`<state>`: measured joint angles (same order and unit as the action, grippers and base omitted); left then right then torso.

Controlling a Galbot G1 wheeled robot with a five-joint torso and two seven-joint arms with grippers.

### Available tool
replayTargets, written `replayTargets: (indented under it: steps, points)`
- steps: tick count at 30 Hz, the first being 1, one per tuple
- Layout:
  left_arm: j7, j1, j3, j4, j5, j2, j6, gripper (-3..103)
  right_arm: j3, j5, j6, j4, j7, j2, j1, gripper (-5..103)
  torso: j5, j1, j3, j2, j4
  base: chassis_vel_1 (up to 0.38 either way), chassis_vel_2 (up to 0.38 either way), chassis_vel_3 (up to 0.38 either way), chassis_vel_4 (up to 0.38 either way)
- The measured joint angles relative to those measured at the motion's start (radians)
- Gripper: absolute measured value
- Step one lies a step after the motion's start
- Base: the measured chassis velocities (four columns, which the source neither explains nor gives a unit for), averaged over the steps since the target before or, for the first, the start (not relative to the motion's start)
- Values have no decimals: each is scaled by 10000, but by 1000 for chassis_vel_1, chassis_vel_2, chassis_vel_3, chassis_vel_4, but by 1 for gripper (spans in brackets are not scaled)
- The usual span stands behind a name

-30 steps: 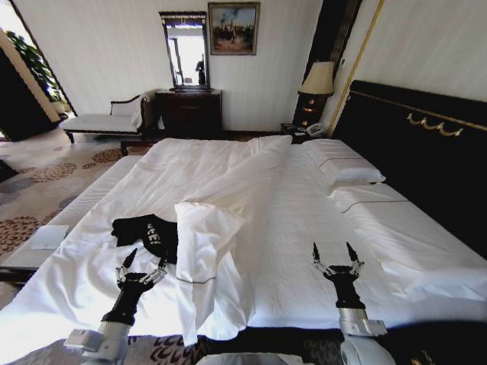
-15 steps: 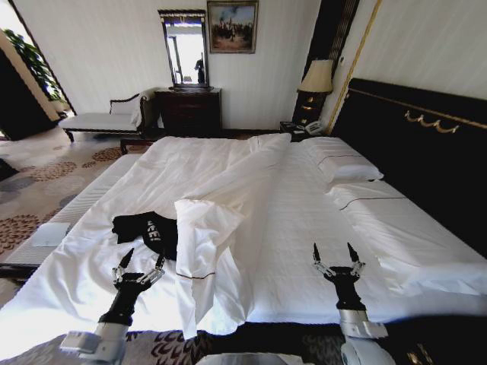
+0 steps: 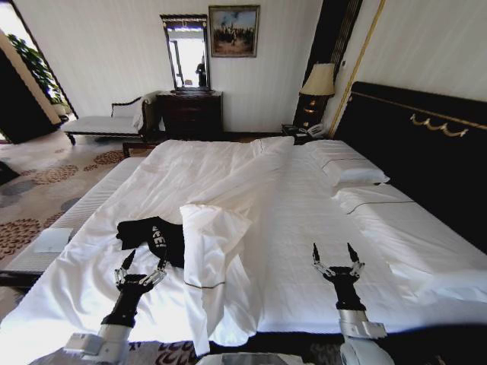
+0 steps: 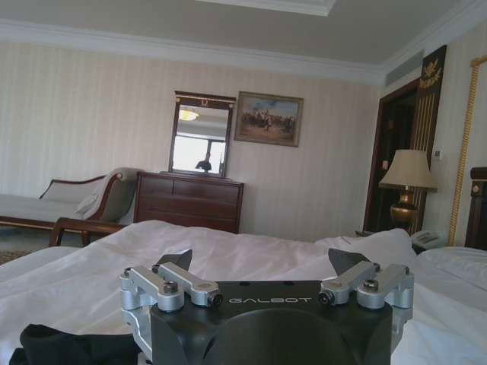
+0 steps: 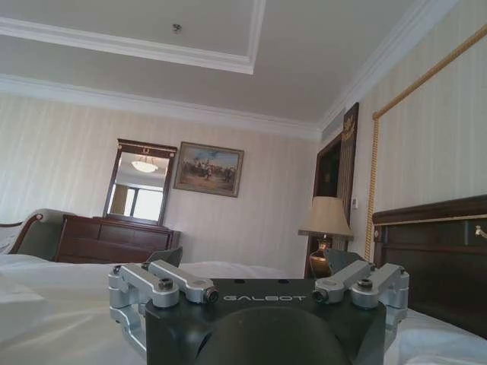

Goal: Fold the clothes on the bed.

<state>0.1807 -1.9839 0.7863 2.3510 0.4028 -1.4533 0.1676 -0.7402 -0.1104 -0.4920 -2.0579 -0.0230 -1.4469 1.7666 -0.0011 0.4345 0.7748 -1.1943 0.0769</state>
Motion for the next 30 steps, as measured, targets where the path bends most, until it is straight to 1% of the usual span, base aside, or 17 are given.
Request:
replayTargets:
  steps: [5,10,19,26,30]
  points:
    - [-25,23,35,-43,8,2,3,100,66,-120,-65,9,-6,16,-65,100,-2,9,1,2,-2,12,171,12,-187]
    - [-24,42,-5,-97,-30,-33,3,100,78,-120,-100,87,-33,16,-107,100,11,-13,-5,-4,0,0,0,0,0]
    - [-65,101,3,-175,-43,-48,-5,100,87,-71,-145,149,-158,30,-126,100,0,-2,-1,-1,-1,-7,-35,3,35]
    - [-128,108,26,-189,-41,-69,-6,100,97,50,-212,173,-179,24,-147,100,5,-2,-1,-1,-1,5,-6,-10,4]
    - [-159,117,78,-202,-17,-85,-6,100,153,-12,-435,266,-334,48,-216,100,5,-3,-1,-1,-1,91,-87,-98,74]
